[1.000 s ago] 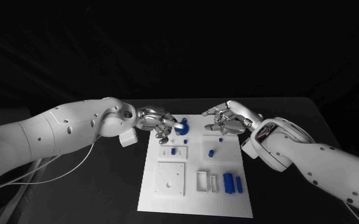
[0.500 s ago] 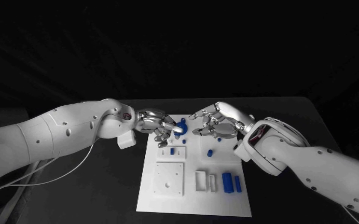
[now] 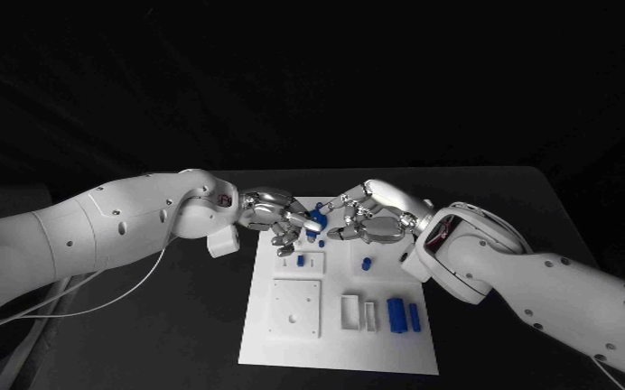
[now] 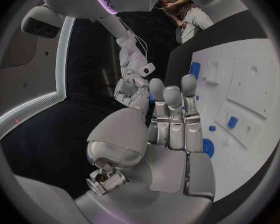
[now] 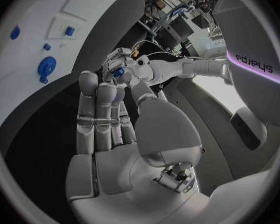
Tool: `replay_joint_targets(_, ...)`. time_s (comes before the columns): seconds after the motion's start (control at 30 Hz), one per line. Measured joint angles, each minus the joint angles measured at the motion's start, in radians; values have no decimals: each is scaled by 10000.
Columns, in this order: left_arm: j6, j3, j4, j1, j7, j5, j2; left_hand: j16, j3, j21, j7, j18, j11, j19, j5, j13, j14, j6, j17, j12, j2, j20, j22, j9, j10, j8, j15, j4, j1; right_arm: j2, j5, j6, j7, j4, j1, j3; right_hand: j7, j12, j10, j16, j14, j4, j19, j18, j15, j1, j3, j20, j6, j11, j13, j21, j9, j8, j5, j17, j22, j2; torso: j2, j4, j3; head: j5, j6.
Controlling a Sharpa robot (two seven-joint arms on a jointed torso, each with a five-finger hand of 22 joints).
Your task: Assemble the parts on the task board
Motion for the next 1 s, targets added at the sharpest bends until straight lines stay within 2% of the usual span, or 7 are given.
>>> replay_joint_targets(0.5, -54, 0, 31, 0, -102, -105, 74, 42, -27, 0, 7, 0, 1, 0, 43, -38, 0, -10, -49, 0, 0, 0, -2, -4, 1, 58, 0, -27, 0, 239, -97, 378, -208, -163, 0, -31, -8, -40, 19, 0, 35, -12, 0, 0, 35, -44, -68, 1, 117, 18, 65, 145, 7, 0, 0, 59, -1, 44, 1, 0, 0, 30, -76)
replay_joint_targets(0.67, -66, 0, 46, 0, -115, -118, 87, 41, -27, 0, 13, 1, 2, 1, 43, -48, 1, -39, -64, 0, 0, 0, -2, -5, 2, 57, 0, -27, 0, 267, -106, 447, -267, -243, 0, -53, -86, -40, 56, 1, 69, -12, -19, 0, 2, -14, -68, -17, 300, -15, 93, 209, 15, 0, -39, 87, -1, 93, 2, 0, 0, 88, -97)
replay_joint_targets(1.0, -110, 0, 65, -2, -130, -143, 98, 40, -27, 0, 8, 0, 3, 0, 41, -59, 1, -77, -78, 0, 54, 0, -3, -35, 2, 94, 1, -27, 54, 331, -112, 525, -338, -296, 0, -172, -130, -39, 56, 0, 69, 16, -37, -1, 2, -52, -40, -34, 452, -15, 127, 252, 10, -11, -116, 114, -2, 131, 2, 3, 0, 114, -143)
